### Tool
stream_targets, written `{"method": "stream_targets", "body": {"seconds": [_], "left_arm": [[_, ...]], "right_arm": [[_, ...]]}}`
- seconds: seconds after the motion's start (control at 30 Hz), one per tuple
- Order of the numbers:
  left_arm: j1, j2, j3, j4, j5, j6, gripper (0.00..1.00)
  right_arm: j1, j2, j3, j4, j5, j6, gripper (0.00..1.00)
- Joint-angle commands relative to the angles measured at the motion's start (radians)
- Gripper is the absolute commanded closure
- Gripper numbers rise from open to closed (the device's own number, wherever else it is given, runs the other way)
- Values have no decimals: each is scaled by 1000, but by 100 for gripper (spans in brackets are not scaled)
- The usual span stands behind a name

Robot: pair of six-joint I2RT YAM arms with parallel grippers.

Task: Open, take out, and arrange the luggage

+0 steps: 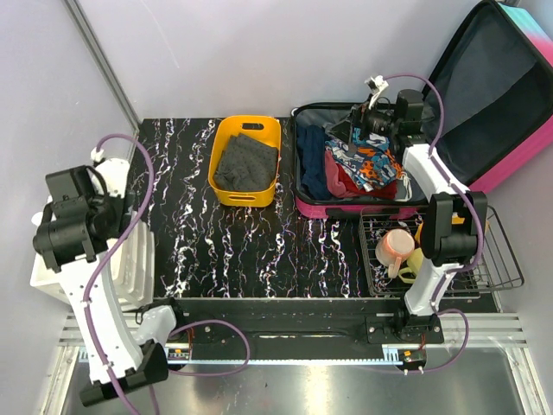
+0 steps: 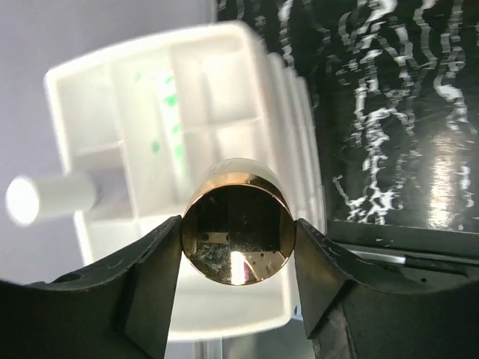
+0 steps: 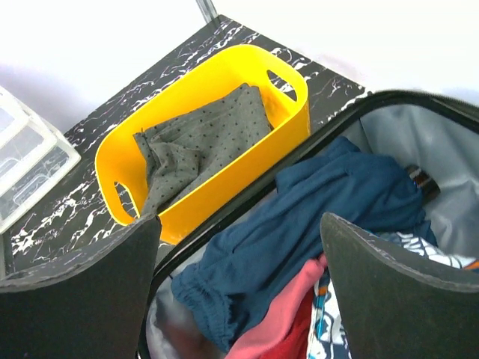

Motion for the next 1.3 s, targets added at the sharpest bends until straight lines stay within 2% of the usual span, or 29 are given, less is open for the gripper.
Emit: {"method": "stream_targets", "body": {"seconds": [0.0, 0.2, 0.5, 0.83, 0.97, 1.27], "left_arm": [[93, -58, 1, -81, -221, -25, 94], [156, -102, -64, -89, -427, 16, 94], [182, -112, -125, -78, -501, 52, 94], [244, -27, -136, -46, -415, 74, 89], [314, -32, -188, 10, -364, 122, 89], [486, 39, -184, 106, -217, 231, 87]], "right_arm": [[33, 52, 137, -19, -38, -20, 4], [70, 150, 268, -125, -49, -118, 3], [84, 219, 365, -182, -47, -126, 3], [94, 218, 357, -179, -27, -134, 3], [94, 205, 340, -174, -24, -134, 3], [94, 198, 329, -166, -23, -126, 4]]}}
